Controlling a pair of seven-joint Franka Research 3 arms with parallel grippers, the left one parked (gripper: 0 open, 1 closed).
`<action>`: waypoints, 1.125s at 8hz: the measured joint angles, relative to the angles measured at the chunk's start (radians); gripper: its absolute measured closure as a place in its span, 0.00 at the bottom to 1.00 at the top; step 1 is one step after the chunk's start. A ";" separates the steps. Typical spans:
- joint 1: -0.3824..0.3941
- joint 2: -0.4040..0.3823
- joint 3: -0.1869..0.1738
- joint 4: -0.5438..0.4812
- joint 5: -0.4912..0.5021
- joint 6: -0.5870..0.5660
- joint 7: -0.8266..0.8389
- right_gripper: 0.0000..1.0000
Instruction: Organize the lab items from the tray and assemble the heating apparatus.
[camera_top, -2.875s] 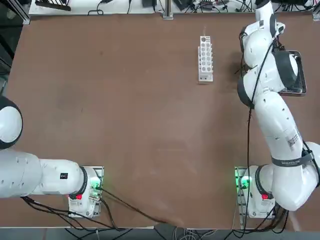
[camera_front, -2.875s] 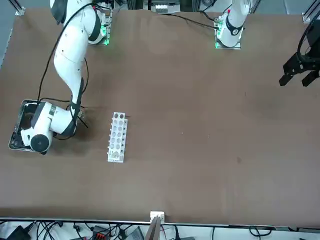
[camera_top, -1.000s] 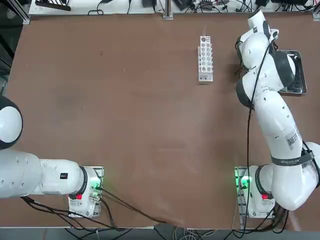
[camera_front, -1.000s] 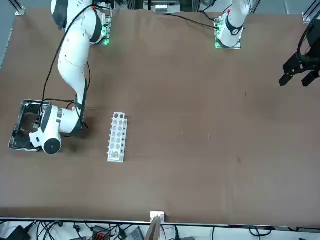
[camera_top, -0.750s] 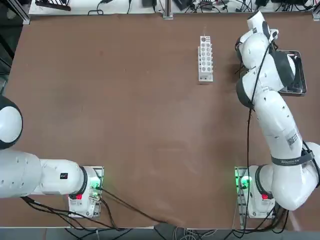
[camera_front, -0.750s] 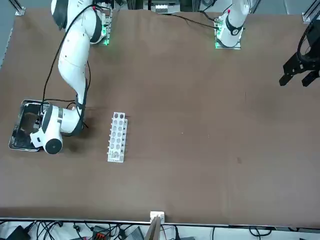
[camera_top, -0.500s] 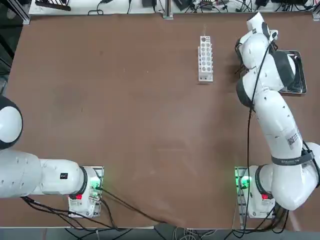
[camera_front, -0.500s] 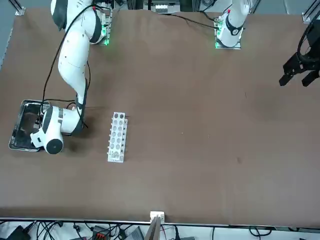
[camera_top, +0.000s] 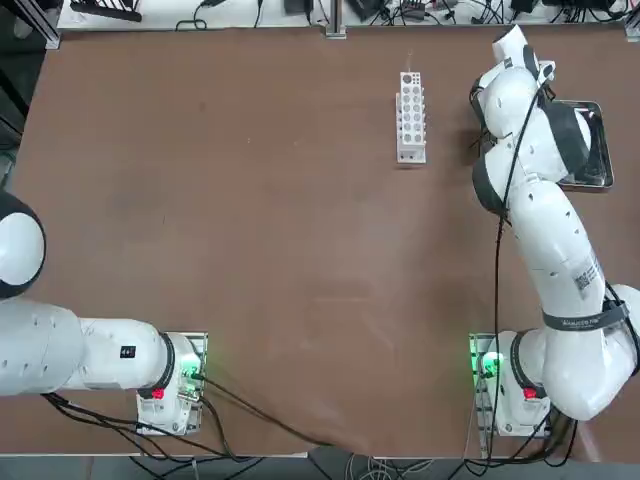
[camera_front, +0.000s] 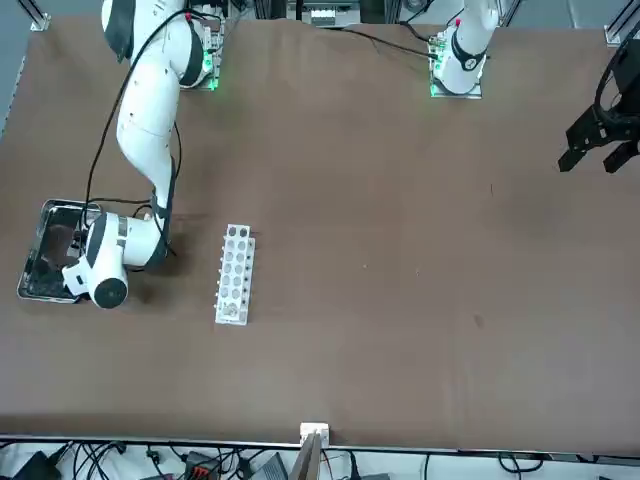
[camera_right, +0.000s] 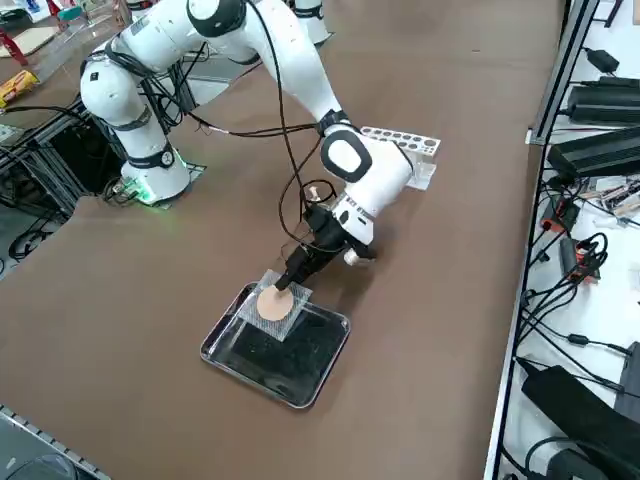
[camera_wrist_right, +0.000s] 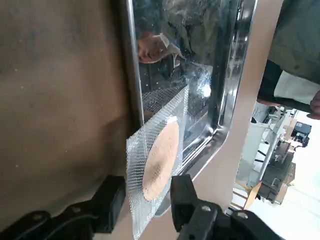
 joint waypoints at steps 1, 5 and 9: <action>0.000 0.000 0.000 0.000 0.000 0.000 0.000 0.47; -0.001 0.000 0.001 0.002 0.000 0.000 0.000 0.65; -0.001 0.000 0.005 0.005 0.000 0.000 0.000 0.88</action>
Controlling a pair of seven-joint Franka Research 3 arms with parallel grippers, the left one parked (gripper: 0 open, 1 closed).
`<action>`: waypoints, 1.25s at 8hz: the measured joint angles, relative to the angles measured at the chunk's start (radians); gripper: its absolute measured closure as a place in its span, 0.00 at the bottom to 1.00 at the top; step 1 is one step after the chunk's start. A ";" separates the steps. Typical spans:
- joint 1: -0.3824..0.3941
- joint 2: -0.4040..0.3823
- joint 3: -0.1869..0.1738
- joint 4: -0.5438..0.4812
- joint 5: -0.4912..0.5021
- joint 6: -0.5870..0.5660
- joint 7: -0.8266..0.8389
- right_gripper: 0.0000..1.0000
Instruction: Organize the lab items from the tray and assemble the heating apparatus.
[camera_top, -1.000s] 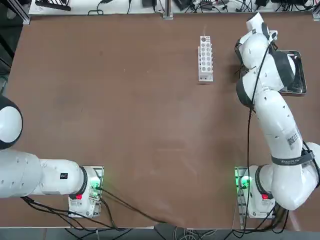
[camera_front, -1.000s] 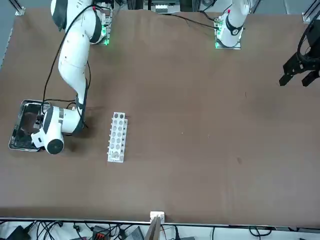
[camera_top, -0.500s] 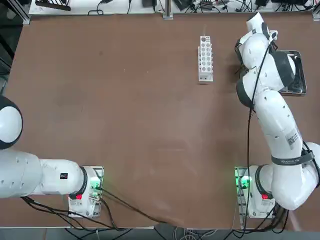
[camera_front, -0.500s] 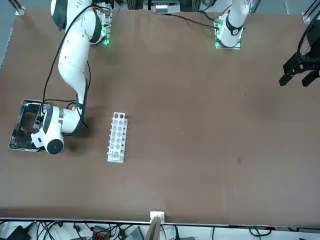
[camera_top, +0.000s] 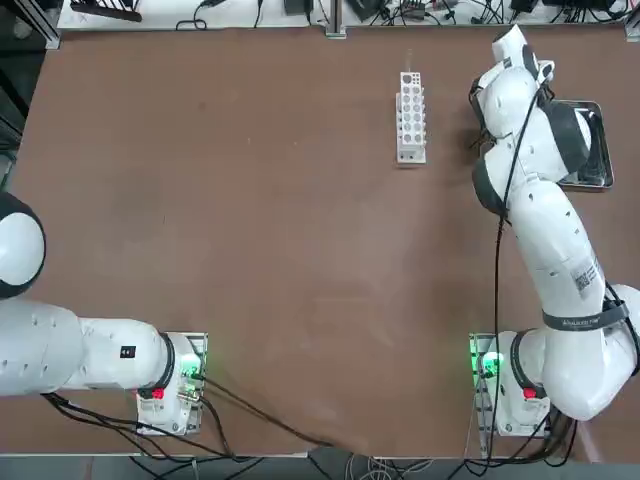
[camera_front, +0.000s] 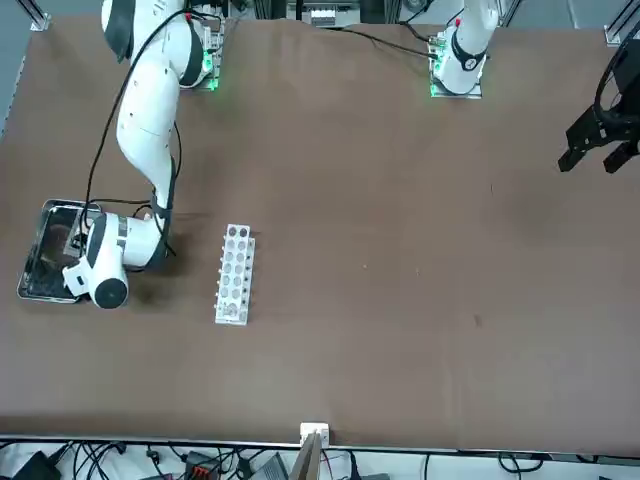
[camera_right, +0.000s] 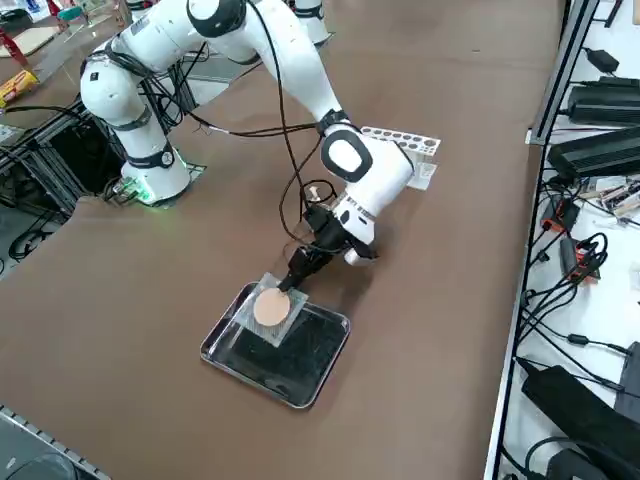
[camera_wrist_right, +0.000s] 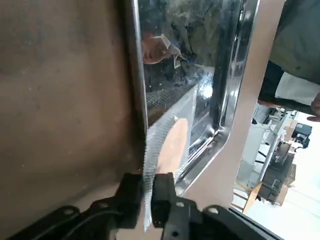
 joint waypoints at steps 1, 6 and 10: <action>0.000 0.000 0.001 0.000 0.000 0.000 0.000 0.96; 0.000 0.000 0.000 0.038 0.000 -0.011 0.001 0.99; 0.002 -0.001 -0.017 0.050 -0.002 -0.025 0.001 0.99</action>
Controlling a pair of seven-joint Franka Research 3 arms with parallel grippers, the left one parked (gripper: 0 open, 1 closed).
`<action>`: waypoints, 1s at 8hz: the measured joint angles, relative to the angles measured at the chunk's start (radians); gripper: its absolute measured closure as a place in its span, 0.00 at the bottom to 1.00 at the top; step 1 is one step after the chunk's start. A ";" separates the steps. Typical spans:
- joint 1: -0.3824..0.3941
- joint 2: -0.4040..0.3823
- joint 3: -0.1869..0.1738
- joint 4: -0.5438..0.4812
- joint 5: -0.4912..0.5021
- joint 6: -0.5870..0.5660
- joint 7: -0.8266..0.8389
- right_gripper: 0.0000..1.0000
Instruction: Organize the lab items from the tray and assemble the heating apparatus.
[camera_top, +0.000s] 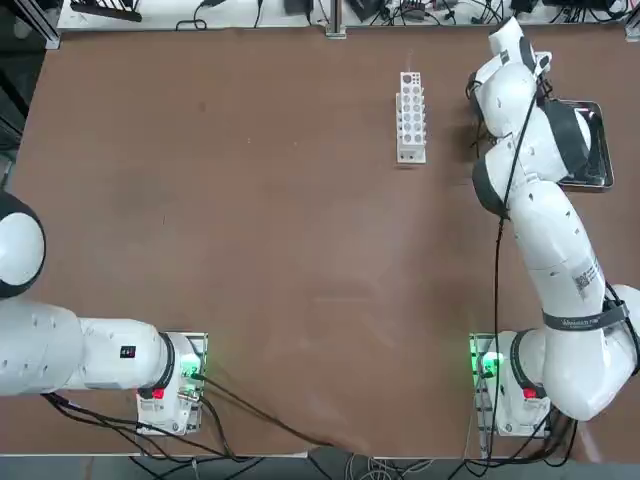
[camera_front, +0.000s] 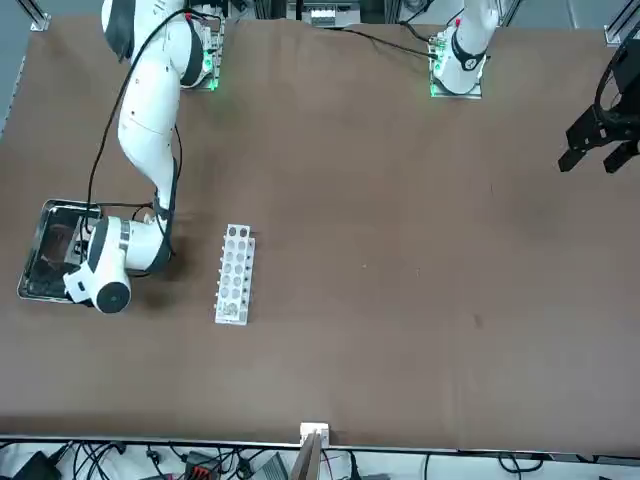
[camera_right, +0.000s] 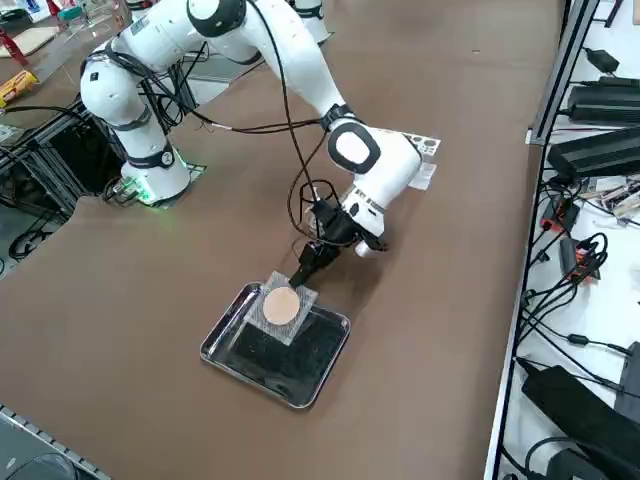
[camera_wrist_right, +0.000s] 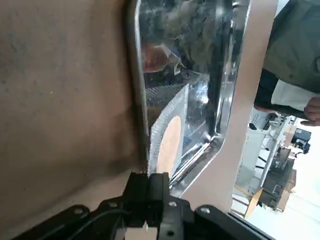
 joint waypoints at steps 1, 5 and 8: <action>0.002 -0.001 -0.017 0.001 -0.001 -0.008 -0.002 0.99; 0.019 -0.003 -0.077 0.009 -0.002 -0.040 -0.035 0.99; 0.023 -0.002 -0.084 0.009 -0.002 -0.042 -0.039 0.99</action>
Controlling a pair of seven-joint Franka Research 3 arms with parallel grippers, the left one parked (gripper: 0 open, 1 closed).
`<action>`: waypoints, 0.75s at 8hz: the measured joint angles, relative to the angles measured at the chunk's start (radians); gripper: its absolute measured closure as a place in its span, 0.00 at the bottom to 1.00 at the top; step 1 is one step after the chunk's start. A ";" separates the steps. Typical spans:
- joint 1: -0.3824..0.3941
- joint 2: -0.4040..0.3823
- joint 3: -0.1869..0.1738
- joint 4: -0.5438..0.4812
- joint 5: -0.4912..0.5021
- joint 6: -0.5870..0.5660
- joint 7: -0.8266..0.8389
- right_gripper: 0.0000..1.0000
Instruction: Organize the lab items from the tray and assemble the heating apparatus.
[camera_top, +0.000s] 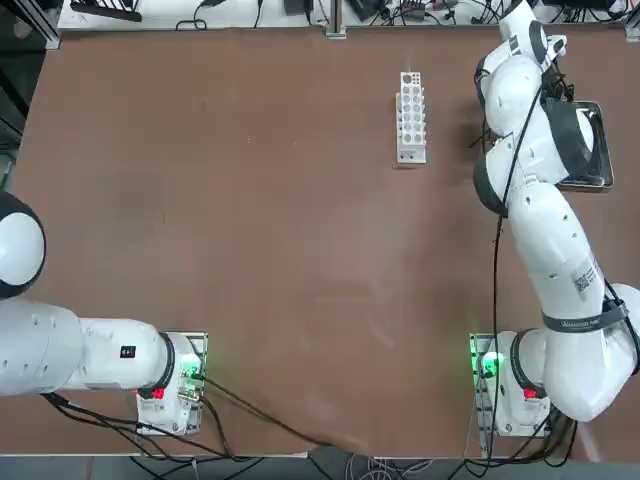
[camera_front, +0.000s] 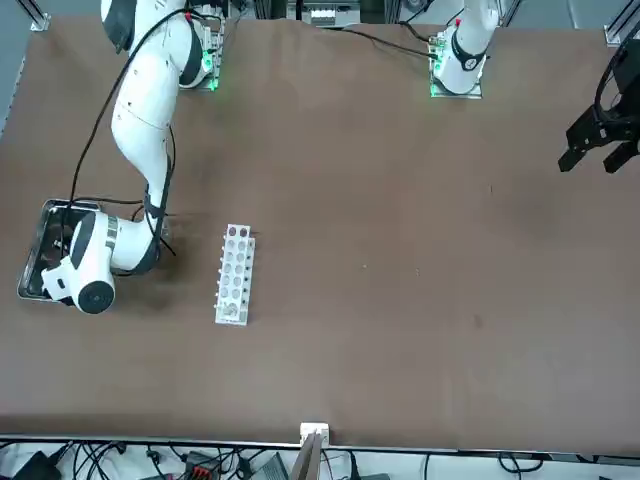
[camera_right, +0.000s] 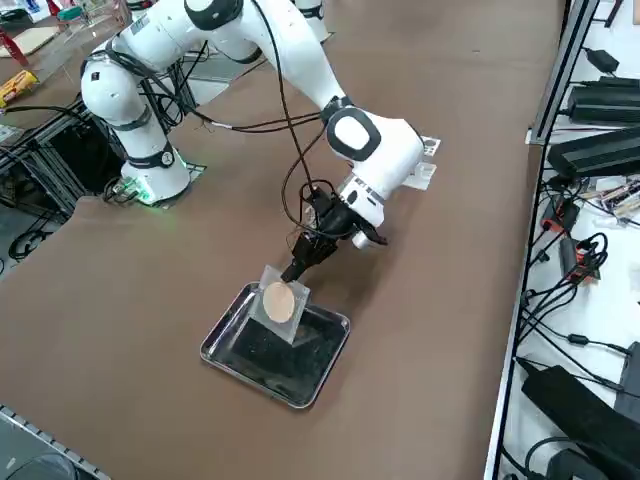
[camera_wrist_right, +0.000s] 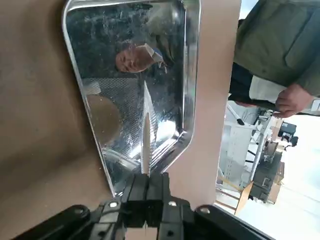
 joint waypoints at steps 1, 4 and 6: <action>0.000 0.000 -0.007 0.000 -0.001 0.000 -0.006 0.99; 0.006 0.000 -0.019 0.000 -0.048 0.000 -0.014 0.99; 0.016 0.000 -0.035 0.000 -0.066 -0.001 -0.021 0.99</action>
